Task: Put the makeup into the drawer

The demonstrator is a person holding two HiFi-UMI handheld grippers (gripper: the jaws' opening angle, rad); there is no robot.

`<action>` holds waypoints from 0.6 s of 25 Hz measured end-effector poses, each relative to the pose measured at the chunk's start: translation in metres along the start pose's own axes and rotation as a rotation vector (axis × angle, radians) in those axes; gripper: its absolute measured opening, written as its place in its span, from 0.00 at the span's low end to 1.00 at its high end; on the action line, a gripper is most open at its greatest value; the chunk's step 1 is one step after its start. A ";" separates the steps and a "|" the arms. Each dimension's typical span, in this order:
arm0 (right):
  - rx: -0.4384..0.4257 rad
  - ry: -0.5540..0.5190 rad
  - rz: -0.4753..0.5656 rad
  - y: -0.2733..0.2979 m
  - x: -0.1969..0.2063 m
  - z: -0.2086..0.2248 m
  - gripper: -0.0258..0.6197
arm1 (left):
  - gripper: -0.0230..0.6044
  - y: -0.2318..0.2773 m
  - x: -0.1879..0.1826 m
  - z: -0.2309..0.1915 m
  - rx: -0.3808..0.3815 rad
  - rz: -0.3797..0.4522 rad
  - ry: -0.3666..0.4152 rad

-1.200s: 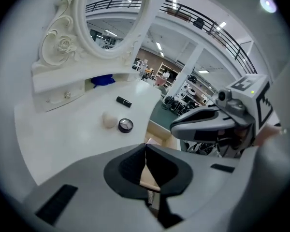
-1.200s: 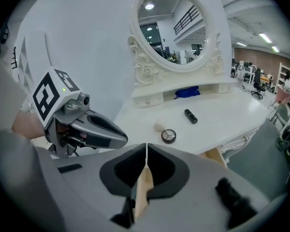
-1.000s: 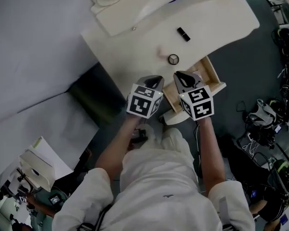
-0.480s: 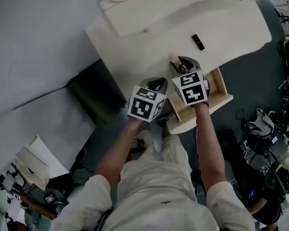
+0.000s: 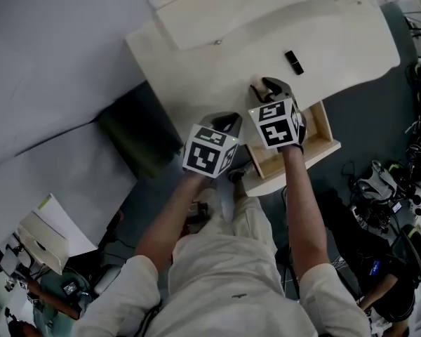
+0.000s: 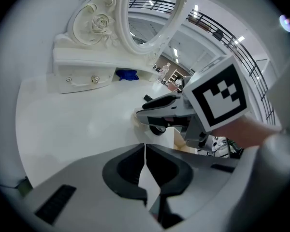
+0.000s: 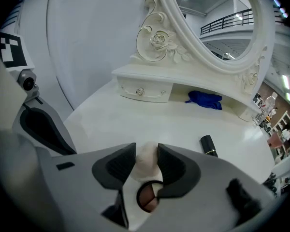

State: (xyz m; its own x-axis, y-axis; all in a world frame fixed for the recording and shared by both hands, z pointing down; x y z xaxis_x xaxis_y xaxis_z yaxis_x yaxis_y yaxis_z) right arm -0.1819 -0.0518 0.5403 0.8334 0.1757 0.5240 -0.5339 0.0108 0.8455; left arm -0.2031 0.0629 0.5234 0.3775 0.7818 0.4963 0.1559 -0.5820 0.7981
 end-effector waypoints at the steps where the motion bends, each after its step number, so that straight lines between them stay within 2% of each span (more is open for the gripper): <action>1: 0.004 -0.003 -0.002 0.002 0.001 0.001 0.27 | 0.05 0.001 0.001 -0.001 0.000 -0.002 -0.004; 15: 0.038 -0.025 -0.018 0.008 0.004 0.007 0.20 | 0.05 -0.001 0.004 0.004 -0.005 -0.010 -0.010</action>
State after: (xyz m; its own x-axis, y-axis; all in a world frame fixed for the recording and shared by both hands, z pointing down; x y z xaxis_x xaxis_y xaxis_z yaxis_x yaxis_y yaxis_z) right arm -0.1817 -0.0581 0.5496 0.8463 0.1516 0.5106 -0.5133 -0.0240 0.8579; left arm -0.1982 0.0661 0.5236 0.3849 0.7851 0.4852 0.1549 -0.5732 0.8046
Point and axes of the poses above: the fingertips, and each gripper's own axes: y forward along the fingers, z to its right, x out of its underside, the point moved 5 cm from there along -y, backward along the fingers, and after that the axes turned 11 degrees about -x, right-handed, at the moved point
